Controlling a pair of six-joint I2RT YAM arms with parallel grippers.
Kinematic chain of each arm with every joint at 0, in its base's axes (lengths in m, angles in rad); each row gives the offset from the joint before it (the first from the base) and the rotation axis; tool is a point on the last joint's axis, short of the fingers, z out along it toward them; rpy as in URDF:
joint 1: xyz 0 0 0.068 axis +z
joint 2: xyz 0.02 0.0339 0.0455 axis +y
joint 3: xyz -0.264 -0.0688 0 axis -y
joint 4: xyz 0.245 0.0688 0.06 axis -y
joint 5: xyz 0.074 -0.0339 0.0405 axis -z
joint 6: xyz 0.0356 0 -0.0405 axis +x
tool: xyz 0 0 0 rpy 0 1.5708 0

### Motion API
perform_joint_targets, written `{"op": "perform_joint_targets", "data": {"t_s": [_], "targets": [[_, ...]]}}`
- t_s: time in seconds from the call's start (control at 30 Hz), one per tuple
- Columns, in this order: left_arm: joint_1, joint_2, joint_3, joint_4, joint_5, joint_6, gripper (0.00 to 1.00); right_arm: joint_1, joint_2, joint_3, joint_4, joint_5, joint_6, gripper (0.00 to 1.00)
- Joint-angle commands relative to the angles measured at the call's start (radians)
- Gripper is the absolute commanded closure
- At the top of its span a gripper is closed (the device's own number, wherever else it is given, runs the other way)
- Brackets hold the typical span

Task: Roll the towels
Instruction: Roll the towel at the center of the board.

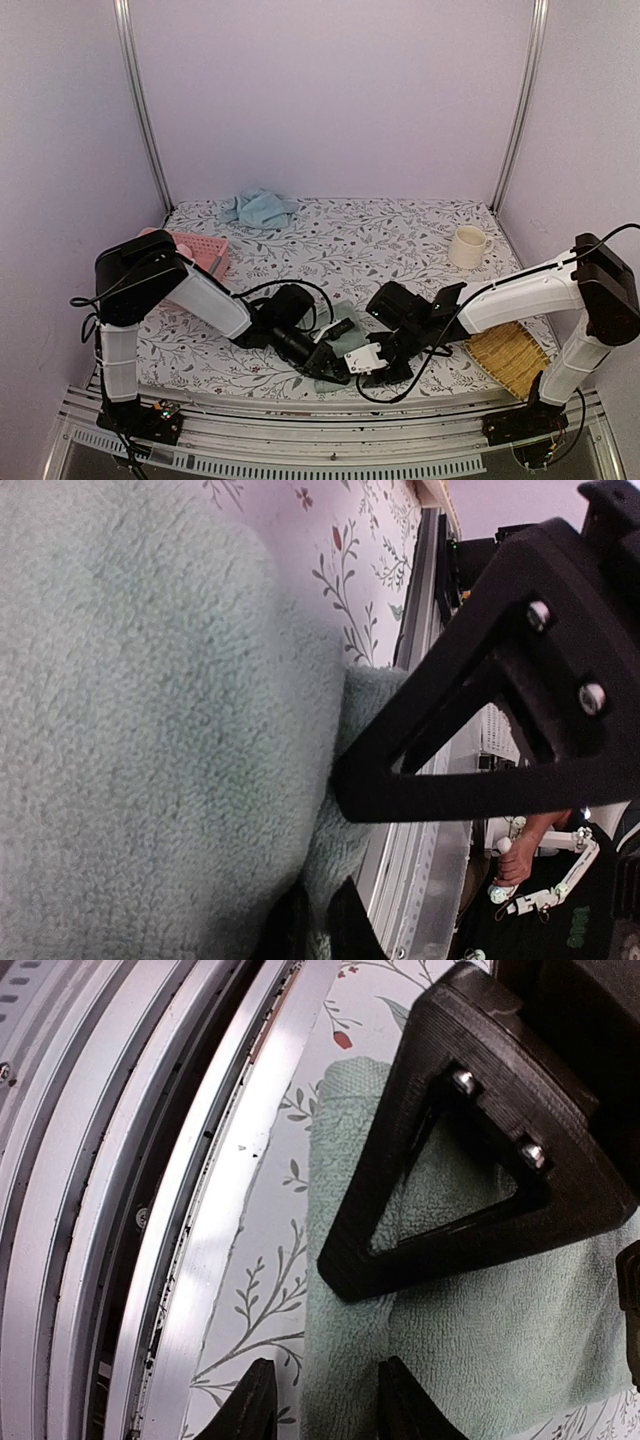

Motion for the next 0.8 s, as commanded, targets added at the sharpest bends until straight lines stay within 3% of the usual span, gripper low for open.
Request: {"op": "perform_joint_targets", "data": {"t_s": [0.0,0.23,0.4,0.5,0.57,0.7,0.77], "targets": [[0.024,0.06,-0.034,-0.112,-0.064,-0.024,1.0,0.037,0.006,0.005,0.011,0.048,0.009,0.63],[0.029,0.064,-0.037,-0.102,-0.064,-0.031,1.0,0.064,0.04,-0.014,0.05,0.123,0.033,0.68],[0.033,0.043,-0.038,-0.115,-0.079,-0.006,1.0,0.063,0.085,0.0,0.034,0.092,0.028,0.91],[0.033,-0.033,-0.055,-0.144,-0.136,0.055,0.94,0.053,0.116,0.036,-0.042,-0.004,0.036,0.97],[0.027,-0.145,-0.086,-0.172,-0.248,0.107,0.82,0.027,0.137,0.074,-0.112,-0.102,0.051,0.97],[-0.068,-0.452,-0.168,-0.242,-0.69,0.191,0.6,-0.053,0.225,0.18,-0.276,-0.331,0.075,0.97],[-0.11,-0.564,-0.244,-0.192,-0.798,0.211,0.56,-0.094,0.299,0.265,-0.382,-0.41,0.069,0.97]]}}
